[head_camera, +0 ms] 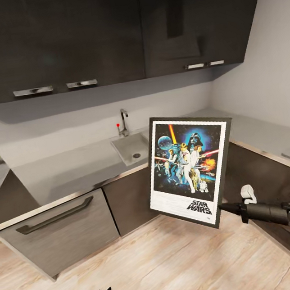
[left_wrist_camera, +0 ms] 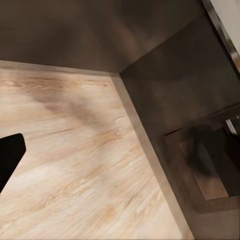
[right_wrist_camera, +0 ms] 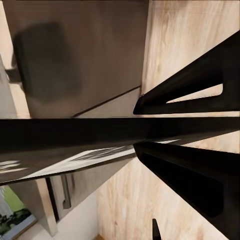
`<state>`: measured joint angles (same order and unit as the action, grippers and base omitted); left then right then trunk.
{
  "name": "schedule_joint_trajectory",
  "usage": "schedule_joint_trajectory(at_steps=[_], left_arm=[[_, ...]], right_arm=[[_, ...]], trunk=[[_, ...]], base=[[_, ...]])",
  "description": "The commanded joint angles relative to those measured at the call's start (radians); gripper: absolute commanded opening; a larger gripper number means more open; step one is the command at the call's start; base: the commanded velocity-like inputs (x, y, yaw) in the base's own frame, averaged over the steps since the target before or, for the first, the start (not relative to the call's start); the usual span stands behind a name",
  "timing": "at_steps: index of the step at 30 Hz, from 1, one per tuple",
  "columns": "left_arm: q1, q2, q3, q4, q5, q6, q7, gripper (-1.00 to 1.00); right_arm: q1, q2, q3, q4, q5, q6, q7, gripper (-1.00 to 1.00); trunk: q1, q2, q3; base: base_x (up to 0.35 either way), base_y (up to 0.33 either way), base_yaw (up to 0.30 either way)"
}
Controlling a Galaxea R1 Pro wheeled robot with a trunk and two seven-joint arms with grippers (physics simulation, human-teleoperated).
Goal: Pick up the poster from the kitchen countertop and hang it on one of the wall nails in the kitchen.
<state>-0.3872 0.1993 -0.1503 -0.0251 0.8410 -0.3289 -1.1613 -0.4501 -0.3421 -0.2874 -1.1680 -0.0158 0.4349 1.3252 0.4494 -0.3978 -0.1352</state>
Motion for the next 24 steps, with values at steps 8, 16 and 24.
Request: schedule_joint_trajectory(at_steps=[8,16,24], left_arm=[[-0.001,0.0,-0.008,0.001,0.007,-0.006,-0.001,1.0],[-0.001,0.0,-0.008,0.001,0.007,-0.005,-0.001,1.0],[-0.001,0.0,-0.009,0.001,0.007,-0.005,-0.001,1.0]], right_arm=[[-0.001,0.0,-0.001,0.002,-0.003,0.013,0.005,-1.0],[-0.001,0.0,0.0,0.002,-0.003,0.013,0.005,-1.0],[-0.001,0.001,-0.001,0.002,-0.003,0.013,0.005,-1.0]], trunk=[[0.001,-0.002,-0.002],[0.001,-0.002,-0.002],[0.001,-0.002,0.002]], base=[[0.0,0.289,0.027],[0.0,0.29,0.003],[0.0,0.102,0.01]])
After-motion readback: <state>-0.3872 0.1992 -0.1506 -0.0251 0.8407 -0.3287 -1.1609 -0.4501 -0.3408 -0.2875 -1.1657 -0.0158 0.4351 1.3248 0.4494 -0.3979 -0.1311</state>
